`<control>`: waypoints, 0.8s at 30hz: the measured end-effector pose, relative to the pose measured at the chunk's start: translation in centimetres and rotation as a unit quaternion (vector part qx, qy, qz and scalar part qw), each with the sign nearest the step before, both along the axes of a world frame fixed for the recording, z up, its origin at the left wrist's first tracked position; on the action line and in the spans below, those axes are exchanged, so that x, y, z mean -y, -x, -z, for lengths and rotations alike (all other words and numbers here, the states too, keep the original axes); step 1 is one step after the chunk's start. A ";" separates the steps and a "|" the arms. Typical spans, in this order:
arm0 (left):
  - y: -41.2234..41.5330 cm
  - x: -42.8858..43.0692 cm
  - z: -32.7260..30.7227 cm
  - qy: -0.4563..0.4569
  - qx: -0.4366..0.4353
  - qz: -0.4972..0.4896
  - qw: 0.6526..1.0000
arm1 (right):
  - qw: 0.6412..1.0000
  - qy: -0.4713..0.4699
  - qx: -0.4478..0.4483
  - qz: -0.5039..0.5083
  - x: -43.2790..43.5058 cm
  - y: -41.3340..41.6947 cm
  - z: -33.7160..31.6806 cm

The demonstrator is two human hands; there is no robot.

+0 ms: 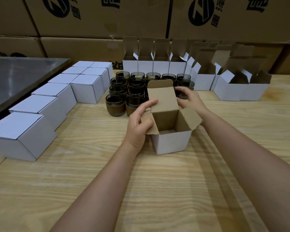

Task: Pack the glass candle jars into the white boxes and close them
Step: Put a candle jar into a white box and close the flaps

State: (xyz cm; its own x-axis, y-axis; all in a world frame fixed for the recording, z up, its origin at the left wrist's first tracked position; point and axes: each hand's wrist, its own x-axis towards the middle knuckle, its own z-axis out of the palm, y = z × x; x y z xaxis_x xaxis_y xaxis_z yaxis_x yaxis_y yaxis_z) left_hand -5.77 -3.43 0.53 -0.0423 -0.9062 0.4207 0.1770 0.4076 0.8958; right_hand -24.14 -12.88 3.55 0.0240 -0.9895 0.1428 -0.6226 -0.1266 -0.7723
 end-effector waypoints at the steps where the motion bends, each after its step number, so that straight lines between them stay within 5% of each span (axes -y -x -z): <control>1: 0.0 0.1 0.1 0.001 0.002 0.001 1.000 | 0.999 -0.006 -0.031 -0.006 0.6 -0.3 0.0; 24: 0.0 0.1 -0.2 -0.009 0.017 -0.007 1.000 | 0.981 0.065 0.112 0.147 -5.3 3.3 0.5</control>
